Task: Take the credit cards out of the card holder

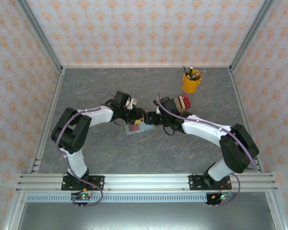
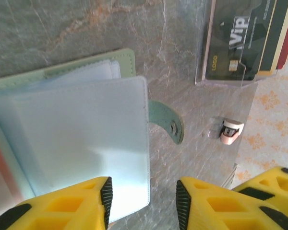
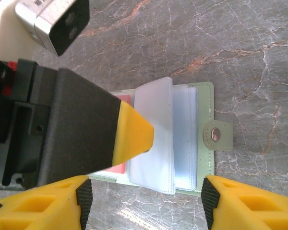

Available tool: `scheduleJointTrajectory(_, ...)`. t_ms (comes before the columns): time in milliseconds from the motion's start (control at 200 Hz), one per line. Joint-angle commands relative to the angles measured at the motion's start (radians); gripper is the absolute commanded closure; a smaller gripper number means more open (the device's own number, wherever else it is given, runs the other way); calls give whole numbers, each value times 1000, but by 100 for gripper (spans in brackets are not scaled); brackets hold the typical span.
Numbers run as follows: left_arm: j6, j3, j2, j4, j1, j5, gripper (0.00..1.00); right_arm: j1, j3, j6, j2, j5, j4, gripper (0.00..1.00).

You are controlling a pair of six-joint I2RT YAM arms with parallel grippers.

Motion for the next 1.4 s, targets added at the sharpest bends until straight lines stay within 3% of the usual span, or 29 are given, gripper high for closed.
scheduleJointTrajectory(0, 1, 4, -69, -43, 34, -65, 55, 3, 28, 2, 17, 20, 2, 39)
scheduleJointTrajectory(205, 11, -77, -174, -97, 123, -119, 53, 65, 113, -33, 85, 25, -56, 45)
scheduleJointTrajectory(405, 31, -146, -258, -197, 207, -223, 52, 154, 320, -64, 282, 89, -219, 47)
scheduleJointTrajectory(661, 45, -189, -303, -236, 227, -271, 38, 169, 514, -39, 491, 156, -403, 46)
scheduleJointTrajectory(866, 45, -198, -289, -220, 227, -249, 28, 169, 565, -33, 573, 198, -480, 47)
scheduleJointTrajectory(976, 47, -197, -285, -207, 227, -224, 27, 162, 561, -19, 592, 217, -496, 53)
scheduleJointTrajectory(1196, 38, -205, -268, -134, 226, -121, 28, 120, 513, -3, 601, 189, -476, 67)
scheduleJointTrajectory(1396, 10, -199, -219, -46, 205, -44, 35, 101, 486, -1, 596, 148, -448, 70)
